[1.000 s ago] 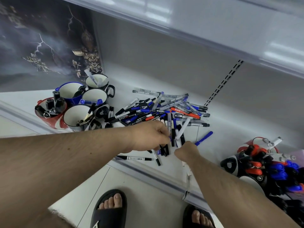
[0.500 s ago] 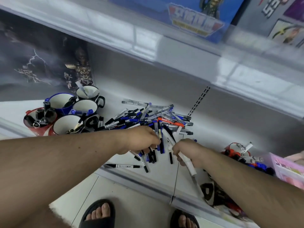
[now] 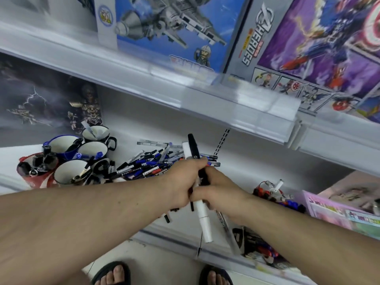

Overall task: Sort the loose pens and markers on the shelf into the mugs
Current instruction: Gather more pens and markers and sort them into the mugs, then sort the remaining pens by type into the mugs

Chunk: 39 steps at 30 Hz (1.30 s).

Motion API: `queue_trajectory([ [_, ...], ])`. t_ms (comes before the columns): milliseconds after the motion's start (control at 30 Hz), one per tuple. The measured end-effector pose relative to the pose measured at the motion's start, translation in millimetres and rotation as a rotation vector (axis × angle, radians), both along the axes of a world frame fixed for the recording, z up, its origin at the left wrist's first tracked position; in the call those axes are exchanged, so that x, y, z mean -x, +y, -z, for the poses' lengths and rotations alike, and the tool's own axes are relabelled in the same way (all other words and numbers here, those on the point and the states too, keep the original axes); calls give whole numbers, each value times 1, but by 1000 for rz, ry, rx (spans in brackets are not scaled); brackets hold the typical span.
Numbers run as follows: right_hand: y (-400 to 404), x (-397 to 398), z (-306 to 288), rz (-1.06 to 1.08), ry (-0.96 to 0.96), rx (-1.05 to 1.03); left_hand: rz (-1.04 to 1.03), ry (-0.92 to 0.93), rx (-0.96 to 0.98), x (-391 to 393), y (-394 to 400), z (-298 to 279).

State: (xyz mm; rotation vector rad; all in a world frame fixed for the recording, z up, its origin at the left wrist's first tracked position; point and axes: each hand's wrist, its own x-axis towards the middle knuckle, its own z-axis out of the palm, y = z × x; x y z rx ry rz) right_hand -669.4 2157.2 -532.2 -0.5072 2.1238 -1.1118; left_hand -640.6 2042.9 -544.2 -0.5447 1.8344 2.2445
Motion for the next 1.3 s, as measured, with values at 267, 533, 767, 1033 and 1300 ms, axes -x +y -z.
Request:
queue_trajectory([
  [267,43,38,-19,510,-351,416,11,-46,-174,1,-4,3],
  [533,40,47,-27,715,-542,725,336,-14,-124,-9,29,3],
  [767,36,47,-22,411,-510,569,101,3,-170,-8,17,-7],
  [1033,20,14,-11,-80,-169,-54,-236,-51,-212,-21,-4,4],
  [1300,-19,12,4,-35,33,20,-255,-27,-97,-17,-49,-2],
])
